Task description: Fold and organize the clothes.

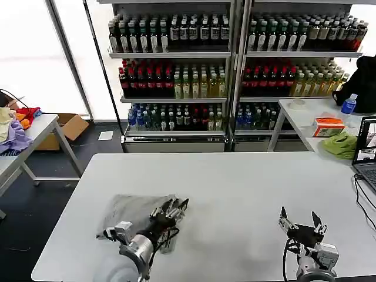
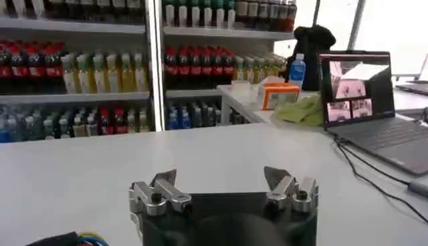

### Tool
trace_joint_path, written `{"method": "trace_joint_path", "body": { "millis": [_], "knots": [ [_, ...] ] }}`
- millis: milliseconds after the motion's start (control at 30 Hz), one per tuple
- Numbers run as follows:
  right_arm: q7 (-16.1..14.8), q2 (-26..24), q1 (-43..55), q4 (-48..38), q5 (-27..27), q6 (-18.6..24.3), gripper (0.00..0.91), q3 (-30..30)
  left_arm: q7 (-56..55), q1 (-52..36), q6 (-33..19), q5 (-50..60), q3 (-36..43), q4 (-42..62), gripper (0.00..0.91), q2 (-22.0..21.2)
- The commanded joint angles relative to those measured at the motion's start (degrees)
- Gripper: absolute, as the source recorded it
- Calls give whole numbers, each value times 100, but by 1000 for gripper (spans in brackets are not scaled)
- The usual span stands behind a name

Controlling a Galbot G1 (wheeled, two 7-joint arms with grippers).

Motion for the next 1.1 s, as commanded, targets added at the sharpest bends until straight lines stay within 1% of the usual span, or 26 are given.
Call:
{"method": "trace_joint_path", "body": {
  "millis": [33, 67, 100, 200, 333, 600, 733, 867, 933, 1033, 1100],
  "knots": [
    [-3, -28, 70, 11, -7, -20, 907, -88, -86, -227, -399, 1911, -1588, 604, 907, 706],
    [-5, -32, 75, 16, -6, -23, 907, -91, -78, -202, -450, 1996, -1660, 702, 907, 756],
    [-6, -39, 81, 19, -5, -27, 907, -94, -43, -156, -641, 2137, -1796, 977, 907, 791],
    [-8, -58, 76, 30, 2, -27, 907, -103, -33, -17, -942, 2288, -1966, 1251, 907, 769],
    [-15, -75, 62, 33, 3, -23, 907, -122, 113, 275, -937, 2128, -2023, 1301, 907, 740],
    [-14, -93, 47, 70, 10, -30, 907, -137, 311, 507, -712, 1973, -1963, 1302, 907, 603],
    [-16, -106, 18, 111, 21, -28, 907, -114, 392, 558, -465, 1597, -1963, 1339, 907, 624],
    [-18, -110, -7, 148, 23, -33, 907, -106, 460, 603, -328, 1245, -1958, 1402, 907, 609],
    [-17, -111, -12, 155, 23, -35, 907, -103, 496, 629, -302, 1191, -1954, 1398, 887, 595],
    [-16, -112, -18, 153, 22, -36, 907, -99, 582, 678, -247, 1136, -1933, 1367, 887, 583],
    [-17, -110, -27, 159, 22, -36, 907, -104, 633, 682, -216, 1122, -1914, 1410, 856, 566]
  ]
}}
